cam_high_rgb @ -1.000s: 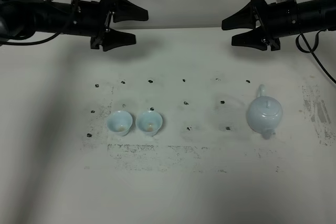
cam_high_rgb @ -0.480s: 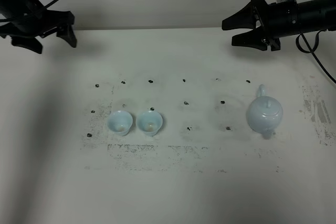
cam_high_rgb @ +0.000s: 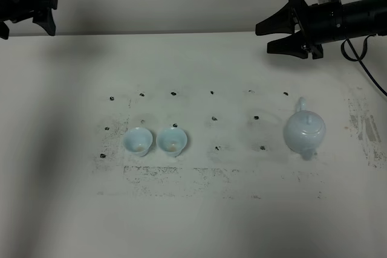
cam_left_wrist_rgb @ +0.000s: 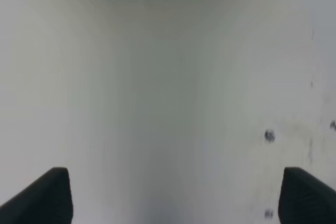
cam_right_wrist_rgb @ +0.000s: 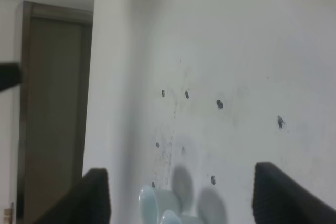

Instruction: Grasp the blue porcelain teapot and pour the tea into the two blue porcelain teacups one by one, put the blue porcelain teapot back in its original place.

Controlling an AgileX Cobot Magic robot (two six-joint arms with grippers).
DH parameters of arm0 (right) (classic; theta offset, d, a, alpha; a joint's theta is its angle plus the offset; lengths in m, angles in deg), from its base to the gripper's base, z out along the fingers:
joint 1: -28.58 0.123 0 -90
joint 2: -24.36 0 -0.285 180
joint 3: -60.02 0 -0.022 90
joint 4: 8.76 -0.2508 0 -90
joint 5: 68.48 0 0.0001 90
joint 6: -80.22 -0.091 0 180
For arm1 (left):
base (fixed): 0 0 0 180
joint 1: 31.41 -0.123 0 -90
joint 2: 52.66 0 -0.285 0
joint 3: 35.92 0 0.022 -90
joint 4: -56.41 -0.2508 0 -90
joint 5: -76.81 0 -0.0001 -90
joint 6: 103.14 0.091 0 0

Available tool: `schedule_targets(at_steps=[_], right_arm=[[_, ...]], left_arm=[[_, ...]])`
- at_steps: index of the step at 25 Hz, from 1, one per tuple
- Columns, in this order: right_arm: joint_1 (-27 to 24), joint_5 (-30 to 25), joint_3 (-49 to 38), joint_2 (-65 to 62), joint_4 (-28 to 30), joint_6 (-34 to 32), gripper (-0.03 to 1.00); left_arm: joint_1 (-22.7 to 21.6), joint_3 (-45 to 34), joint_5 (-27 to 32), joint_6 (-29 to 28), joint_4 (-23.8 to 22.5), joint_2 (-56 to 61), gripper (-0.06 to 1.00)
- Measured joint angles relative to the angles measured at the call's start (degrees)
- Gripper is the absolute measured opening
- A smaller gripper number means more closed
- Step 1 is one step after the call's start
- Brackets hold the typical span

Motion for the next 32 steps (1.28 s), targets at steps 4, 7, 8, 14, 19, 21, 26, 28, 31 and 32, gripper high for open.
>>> schedule_targets(at_steps=[4, 7, 8, 14, 19, 21, 26, 28, 31, 32], right_arm=[[0.00, 0.00, 0.00, 0.00, 0.00, 0.00, 0.55], [0.00, 0.00, 0.00, 0.00, 0.02, 0.00, 0.55], [0.00, 0.00, 0.00, 0.00, 0.06, -0.06, 0.55], [0.00, 0.00, 0.00, 0.00, 0.06, -0.06, 0.55], [0.00, 0.00, 0.00, 0.00, 0.06, -0.06, 0.55], [0.00, 0.00, 0.00, 0.00, 0.06, -0.06, 0.55], [0.00, 0.00, 0.00, 0.00, 0.06, -0.06, 0.55], [0.00, 0.00, 0.00, 0.00, 0.12, -0.06, 0.55], [0.00, 0.00, 0.00, 0.00, 0.44, -0.06, 0.55], [0.00, 0.00, 0.00, 0.00, 0.60, -0.06, 0.55]], left_arm=[[0.00, -14.19, 0.02, -0.08, -0.66, 10.00, 0.76], [0.00, -25.76, 0.02, 0.53, -0.66, 18.80, 0.76], [0.00, -29.09, 0.02, 0.84, -0.66, 21.33, 0.76], [0.00, -50.66, 0.02, 1.26, -0.61, 39.15, 0.76], [0.00, -65.59, -0.26, 1.28, -0.61, 52.57, 0.76], [0.00, -71.37, -1.17, 1.28, -0.57, 57.94, 0.76], [0.00, -83.30, -6.62, 1.28, -0.50, 71.49, 0.76], [0.00, -87.55, -7.70, 1.28, -0.35, 77.67, 0.76], [0.00, -91.20, -7.48, 1.21, -0.22, 86.83, 0.76], [0.00, -91.37, -7.48, 1.17, -0.09, 90.12, 0.76]])
